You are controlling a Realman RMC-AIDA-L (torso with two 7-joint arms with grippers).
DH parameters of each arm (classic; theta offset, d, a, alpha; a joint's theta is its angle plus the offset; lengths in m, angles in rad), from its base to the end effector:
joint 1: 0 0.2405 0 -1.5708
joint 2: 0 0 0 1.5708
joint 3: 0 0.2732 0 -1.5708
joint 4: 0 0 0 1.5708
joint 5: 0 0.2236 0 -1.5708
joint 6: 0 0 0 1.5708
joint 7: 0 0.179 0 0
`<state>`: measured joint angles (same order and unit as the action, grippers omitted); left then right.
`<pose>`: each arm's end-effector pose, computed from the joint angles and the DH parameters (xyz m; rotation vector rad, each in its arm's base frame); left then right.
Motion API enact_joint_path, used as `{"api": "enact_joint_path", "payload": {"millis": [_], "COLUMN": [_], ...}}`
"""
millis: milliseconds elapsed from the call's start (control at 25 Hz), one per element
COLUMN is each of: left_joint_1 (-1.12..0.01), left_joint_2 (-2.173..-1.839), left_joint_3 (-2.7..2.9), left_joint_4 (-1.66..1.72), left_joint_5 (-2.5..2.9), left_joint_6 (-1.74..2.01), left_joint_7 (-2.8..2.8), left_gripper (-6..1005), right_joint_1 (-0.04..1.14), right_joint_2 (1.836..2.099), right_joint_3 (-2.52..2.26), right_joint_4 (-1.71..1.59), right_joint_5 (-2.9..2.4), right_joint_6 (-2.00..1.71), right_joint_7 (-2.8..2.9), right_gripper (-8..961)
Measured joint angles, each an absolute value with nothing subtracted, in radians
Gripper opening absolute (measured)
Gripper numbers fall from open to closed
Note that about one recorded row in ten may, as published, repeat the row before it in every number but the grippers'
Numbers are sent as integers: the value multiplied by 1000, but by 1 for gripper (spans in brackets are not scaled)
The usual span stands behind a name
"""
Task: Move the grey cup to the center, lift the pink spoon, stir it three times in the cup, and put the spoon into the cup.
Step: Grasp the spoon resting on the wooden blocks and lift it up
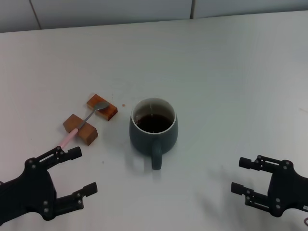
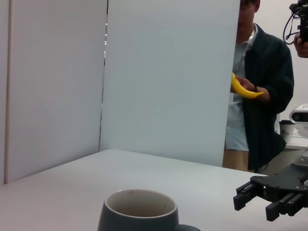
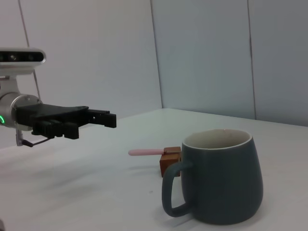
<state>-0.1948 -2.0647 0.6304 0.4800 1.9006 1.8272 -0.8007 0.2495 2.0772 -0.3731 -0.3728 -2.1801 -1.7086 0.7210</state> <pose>-0.3329 0.2201 -0.0381 -2.6020 -0.3520 -0.9412 0.3539 0.2216 -0.0641 -2.6008 0.4500 0.7908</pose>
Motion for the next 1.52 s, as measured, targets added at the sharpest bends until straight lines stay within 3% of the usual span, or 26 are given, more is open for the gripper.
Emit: {"api": "enact_joint_path", "payload": {"millis": [520, 600, 1000, 1520], "left_joint_1": [-233, -226, -198, -150], "left_joint_2": [-2066, -2066, -2061, -2065], "left_joint_3": [618, 516, 447, 457], "left_joint_4": [283, 272, 299, 402], "left_joint_5": [1687, 1569, 1586, 1771], "left_joint_6": [1877, 1842, 1740, 1606], "left_joint_7": [-971, -1427, -2044, -2336], "left_gripper": [814, 814, 813, 812], "right_joint_1": [274, 283, 315, 335], "right_joint_2": [2074, 2074, 2074, 2074], "right_joint_3": [-377, -377, -377, -377], "right_joint_4": [-400, -401, -440, -441], "right_joint_5": [-2184, -2185, -2210, -2211], "right_joint_6": [-1701, -1701, -1706, -1699], "right_joint_7": [773, 775, 822, 851], "right_gripper": [621, 621, 622, 622]}}
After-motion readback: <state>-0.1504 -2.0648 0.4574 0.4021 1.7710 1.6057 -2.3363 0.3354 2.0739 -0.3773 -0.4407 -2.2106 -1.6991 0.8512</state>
